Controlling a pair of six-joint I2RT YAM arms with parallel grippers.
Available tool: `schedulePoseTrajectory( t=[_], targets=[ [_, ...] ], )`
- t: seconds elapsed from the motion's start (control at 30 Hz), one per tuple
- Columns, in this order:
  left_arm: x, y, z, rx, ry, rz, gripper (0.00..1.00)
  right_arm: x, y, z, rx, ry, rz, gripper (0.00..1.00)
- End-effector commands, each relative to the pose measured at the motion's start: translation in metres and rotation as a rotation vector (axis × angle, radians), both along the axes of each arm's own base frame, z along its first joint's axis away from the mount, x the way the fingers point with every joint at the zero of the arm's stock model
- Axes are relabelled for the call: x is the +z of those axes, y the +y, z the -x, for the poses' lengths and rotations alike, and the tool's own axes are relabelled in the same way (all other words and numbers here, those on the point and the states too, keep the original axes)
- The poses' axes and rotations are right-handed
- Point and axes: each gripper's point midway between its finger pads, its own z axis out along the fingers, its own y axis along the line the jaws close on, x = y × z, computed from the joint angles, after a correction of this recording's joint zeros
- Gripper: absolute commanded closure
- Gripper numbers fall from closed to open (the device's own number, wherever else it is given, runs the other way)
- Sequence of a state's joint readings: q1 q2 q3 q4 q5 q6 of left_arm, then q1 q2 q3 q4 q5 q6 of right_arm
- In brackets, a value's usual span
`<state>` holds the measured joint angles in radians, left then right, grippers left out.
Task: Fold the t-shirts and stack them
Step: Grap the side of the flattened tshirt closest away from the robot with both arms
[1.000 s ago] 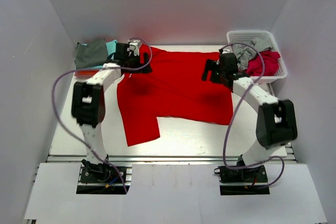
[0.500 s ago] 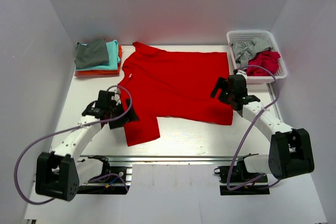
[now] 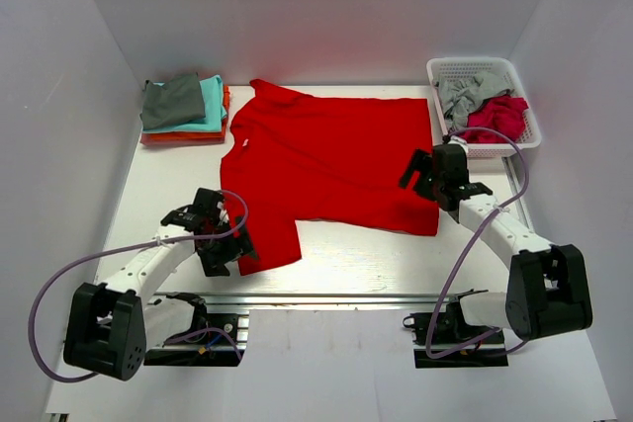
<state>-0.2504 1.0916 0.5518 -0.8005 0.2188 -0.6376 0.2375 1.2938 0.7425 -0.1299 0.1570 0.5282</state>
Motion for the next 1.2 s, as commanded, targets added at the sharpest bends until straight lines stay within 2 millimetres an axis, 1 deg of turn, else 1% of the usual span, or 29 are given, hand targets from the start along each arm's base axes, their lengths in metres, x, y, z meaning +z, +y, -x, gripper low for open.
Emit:
schedulePoseTrajectory(
  t=[0.0, 0.07, 0.13, 0.17, 0.2, 0.23, 0.3, 0.33, 0.37, 0.43, 0.47, 0.5, 0.53, 0.57, 0.6, 0.63, 0.7, 0.73, 0.77, 0.83, 0.87, 0.9, 0.97, 1.0, 1.03, 1.07, 1.1, 1.13, 1.17],
  targets=[
    [-0.007, 0.004, -0.001, 0.031, 0.005, -0.042, 0.07, 0.009, -0.008, 0.000, -0.023, -0.033, 0.006, 0.10],
    [-0.012, 0.006, -0.002, 0.034, 0.005, -0.053, 0.11, 0.008, -0.013, 0.001, -0.039, -0.029, 0.018, 0.10],
    [-0.017, 0.003, -0.004, 0.023, -0.003, -0.051, 0.18, 0.005, -0.015, 0.004, -0.051, -0.014, 0.024, 0.10],
    [-0.021, -0.002, 0.002, 0.006, 0.018, -0.028, 0.21, 0.001, -0.016, 0.007, -0.055, 0.005, 0.029, 0.10],
    [-0.024, -0.002, 0.000, 0.006, 0.006, -0.025, 0.27, 0.000, -0.020, 0.008, -0.065, 0.010, 0.035, 0.10],
    [-0.026, -0.004, 0.006, -0.007, 0.019, -0.018, 0.30, -0.001, -0.020, 0.009, -0.077, 0.013, 0.029, 0.10],
    [-0.032, -0.001, 0.010, -0.005, 0.028, -0.031, 0.36, -0.006, -0.024, 0.014, -0.093, 0.032, 0.033, 0.10],
    [-0.032, -0.002, 0.011, -0.014, 0.028, -0.031, 0.41, -0.008, -0.027, 0.016, -0.103, 0.034, 0.033, 0.10],
    [-0.036, 0.001, 0.011, -0.009, 0.020, -0.047, 0.44, -0.009, -0.026, 0.018, -0.100, 0.039, 0.029, 0.10],
    [-0.039, -0.001, 0.010, -0.018, 0.005, -0.043, 0.55, -0.012, -0.028, 0.024, -0.107, 0.043, 0.024, 0.10],
    [-0.041, 0.001, 0.010, -0.015, 0.011, -0.056, 0.62, -0.022, -0.030, 0.032, -0.113, 0.070, 0.025, 0.10],
    [-0.039, 0.000, 0.007, -0.015, 0.002, -0.053, 0.67, -0.020, -0.031, 0.035, -0.114, 0.061, 0.025, 0.10],
    [-0.041, 0.002, 0.007, -0.012, 0.007, -0.068, 0.79, -0.021, -0.033, 0.038, -0.118, 0.071, 0.028, 0.10],
    [-0.040, 0.005, 0.003, -0.005, -0.003, -0.088, 0.85, -0.027, -0.035, 0.043, -0.124, 0.087, 0.036, 0.10],
    [-0.038, 0.005, -0.002, -0.002, -0.016, -0.094, 0.92, -0.026, -0.038, 0.045, -0.128, 0.089, 0.044, 0.10],
    [-0.038, 0.006, -0.002, -0.012, -0.018, -0.096, 1.00, -0.029, -0.039, 0.052, -0.129, 0.118, 0.053, 0.10],
    [-0.035, 0.005, -0.010, -0.023, -0.042, -0.104, 1.00, -0.034, -0.041, 0.061, -0.128, 0.149, 0.063, 0.10],
    [-0.034, 0.004, -0.009, -0.036, -0.042, -0.097, 1.00, -0.037, -0.043, 0.066, -0.130, 0.168, 0.069, 0.10],
    [-0.030, -0.001, -0.017, -0.039, -0.070, -0.074, 1.00, -0.039, -0.043, 0.069, -0.130, 0.178, 0.071, 0.10],
    [-0.025, -0.003, -0.022, -0.047, -0.111, -0.064, 1.00, -0.046, -0.048, 0.073, -0.148, 0.201, 0.086, 0.10],
    [-0.020, -0.004, -0.027, -0.046, -0.132, -0.058, 1.00, -0.047, -0.048, 0.072, -0.150, 0.202, 0.082, 0.11],
    [-0.020, -0.004, -0.027, -0.046, -0.132, -0.058, 1.00, -0.047, -0.047, 0.072, -0.149, 0.206, 0.082, 0.11],
    [-0.007, -0.005, -0.036, -0.049, -0.180, -0.056, 1.00, -0.052, -0.044, 0.074, -0.141, 0.233, 0.066, 0.14],
    [-0.006, -0.005, -0.035, -0.049, -0.180, -0.056, 1.00, -0.054, -0.042, 0.075, -0.136, 0.244, 0.060, 0.16],
    [-0.002, -0.006, -0.039, -0.057, -0.194, -0.055, 1.00, -0.058, -0.042, 0.077, -0.136, 0.258, 0.059, 0.16],
    [0.003, -0.008, -0.040, -0.060, -0.215, -0.036, 1.00, -0.063, -0.041, 0.081, -0.140, 0.279, 0.056, 0.19],
    [0.006, -0.009, -0.042, -0.060, -0.223, -0.033, 1.00, -0.067, -0.042, 0.083, -0.150, 0.295, 0.052, 0.24],
    [0.011, -0.012, -0.045, -0.064, -0.240, -0.016, 1.00, -0.069, -0.042, 0.084, -0.152, 0.300, 0.050, 0.25],
    [0.011, -0.011, -0.042, -0.064, -0.228, -0.020, 1.00, -0.072, -0.042, 0.084, -0.151, 0.310, 0.051, 0.27]
  ],
)
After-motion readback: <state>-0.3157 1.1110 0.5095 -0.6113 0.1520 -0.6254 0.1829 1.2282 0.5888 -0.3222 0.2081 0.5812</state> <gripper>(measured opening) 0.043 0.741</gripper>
